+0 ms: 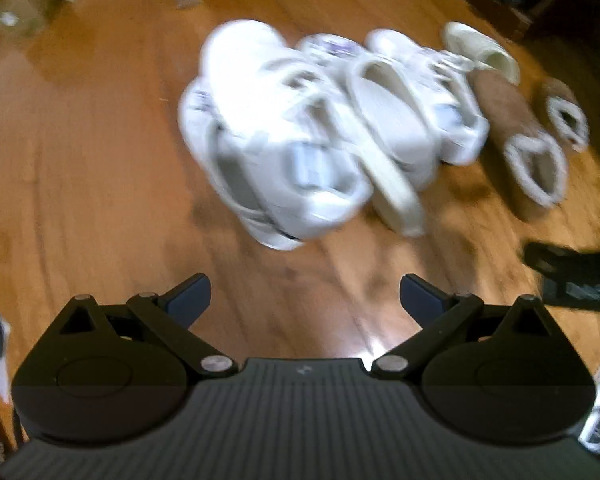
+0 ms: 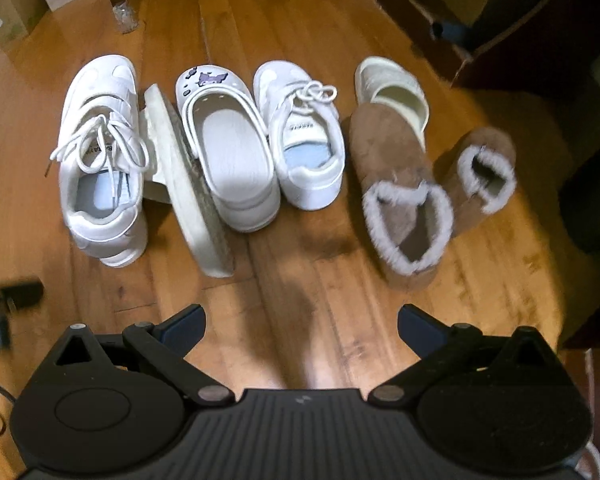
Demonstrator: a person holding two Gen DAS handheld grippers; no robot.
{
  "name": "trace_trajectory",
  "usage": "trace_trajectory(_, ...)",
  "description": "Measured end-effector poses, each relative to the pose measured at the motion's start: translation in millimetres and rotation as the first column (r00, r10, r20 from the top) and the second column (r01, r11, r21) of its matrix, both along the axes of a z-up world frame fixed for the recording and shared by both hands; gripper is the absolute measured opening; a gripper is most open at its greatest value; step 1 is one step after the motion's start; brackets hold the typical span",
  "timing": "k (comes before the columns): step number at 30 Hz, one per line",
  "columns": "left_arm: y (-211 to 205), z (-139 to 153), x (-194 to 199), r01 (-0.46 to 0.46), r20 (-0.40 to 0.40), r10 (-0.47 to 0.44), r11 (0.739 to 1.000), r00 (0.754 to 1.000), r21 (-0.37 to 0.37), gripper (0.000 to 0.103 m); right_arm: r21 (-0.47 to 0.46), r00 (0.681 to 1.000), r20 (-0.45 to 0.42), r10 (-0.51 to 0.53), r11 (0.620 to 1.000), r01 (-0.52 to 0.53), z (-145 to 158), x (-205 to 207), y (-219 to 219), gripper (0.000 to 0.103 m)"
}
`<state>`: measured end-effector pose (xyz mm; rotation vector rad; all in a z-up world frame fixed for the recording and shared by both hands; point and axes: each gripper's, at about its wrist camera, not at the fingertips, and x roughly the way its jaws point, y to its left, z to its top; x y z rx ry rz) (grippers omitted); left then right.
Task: Organize scattered shoes
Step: 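Move the left gripper toward the white velcro sneaker in the pile, then close the left gripper on the white velcro sneaker and lift it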
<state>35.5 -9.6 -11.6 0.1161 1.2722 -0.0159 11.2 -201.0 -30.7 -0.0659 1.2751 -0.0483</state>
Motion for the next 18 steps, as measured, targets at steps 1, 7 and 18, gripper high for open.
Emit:
trace_trajectory(1,8,0,3,-0.026,0.009,0.026,1.000,1.000,0.006,0.103,0.007,1.000,0.000,-0.004,1.000,0.004,1,-4,-1,0.102)
trace_trajectory(7,35,-9,16,-0.150,0.061,0.154,0.987,0.986,-0.064,0.103,0.081,0.999,-0.025,-0.038,0.996,0.040,0,-21,0,0.102)
trace_trajectory(18,14,-51,44,-0.151,0.085,0.154,0.988,0.984,-0.036,0.065,0.187,0.999,-0.046,-0.016,0.982,0.024,10,17,-17,0.102)
